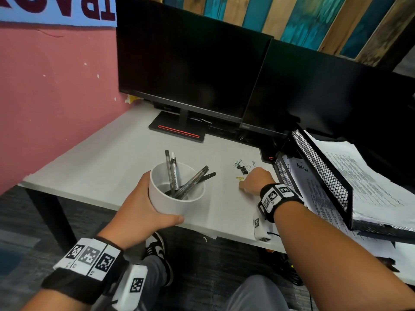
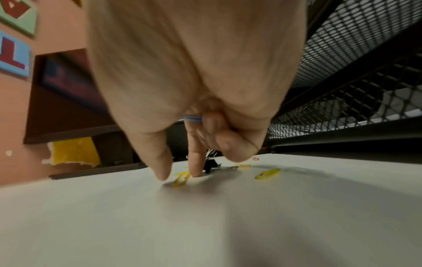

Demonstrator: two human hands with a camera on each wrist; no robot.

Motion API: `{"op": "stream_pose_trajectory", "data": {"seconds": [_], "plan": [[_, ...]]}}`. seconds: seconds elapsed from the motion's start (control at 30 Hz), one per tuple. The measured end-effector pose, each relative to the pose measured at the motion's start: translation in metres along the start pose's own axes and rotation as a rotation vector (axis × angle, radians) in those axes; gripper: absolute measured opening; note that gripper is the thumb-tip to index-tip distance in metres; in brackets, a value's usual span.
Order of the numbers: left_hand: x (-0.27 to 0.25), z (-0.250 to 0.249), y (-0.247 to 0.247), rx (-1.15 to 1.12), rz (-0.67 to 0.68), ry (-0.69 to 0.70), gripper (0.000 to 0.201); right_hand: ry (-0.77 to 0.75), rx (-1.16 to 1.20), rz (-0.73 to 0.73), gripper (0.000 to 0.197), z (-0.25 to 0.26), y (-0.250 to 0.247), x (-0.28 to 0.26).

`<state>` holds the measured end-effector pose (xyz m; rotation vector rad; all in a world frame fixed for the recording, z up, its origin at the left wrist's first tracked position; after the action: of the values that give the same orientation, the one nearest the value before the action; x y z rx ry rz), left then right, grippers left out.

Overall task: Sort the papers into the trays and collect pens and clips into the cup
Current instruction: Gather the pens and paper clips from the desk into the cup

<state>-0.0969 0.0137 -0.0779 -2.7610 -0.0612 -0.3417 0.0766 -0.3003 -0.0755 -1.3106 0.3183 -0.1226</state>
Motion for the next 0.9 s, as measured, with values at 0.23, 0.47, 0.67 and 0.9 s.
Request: {"op": "stream_pose_trajectory", "data": {"seconds": [0.23, 0.47, 0.67, 0.9], "plan": [[-0.001, 0.000, 0.002, 0.004, 0.005, 0.002, 0.098, -0.009, -0.174, 0.112, 0.028, 0.012, 0.001, -0.003], [-0.002, 0.000, 0.004, 0.005, 0.002, -0.006, 0.097, -0.084, -0.211, 0.308, 0.029, 0.007, 0.012, -0.010], [-0.003, -0.003, 0.010, 0.003, 0.034, -0.010, 0.096, -0.190, 0.012, 0.343, 0.017, 0.018, -0.031, -0.032], [0.001, -0.012, 0.030, -0.041, 0.072, 0.007, 0.096, -0.686, -0.015, 0.181, 0.006, 0.110, -0.124, -0.127]]}}
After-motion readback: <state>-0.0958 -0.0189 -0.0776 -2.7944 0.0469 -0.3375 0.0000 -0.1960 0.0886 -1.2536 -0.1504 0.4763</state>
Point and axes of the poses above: each hand's wrist, its own x-axis towards the middle knuckle, its own y-axis out of the palm, z = x × y, the point moved 5 cm from there along x, towards the middle knuckle, and after that the axes turned 4 degrees about y, right-handed, at the moved point
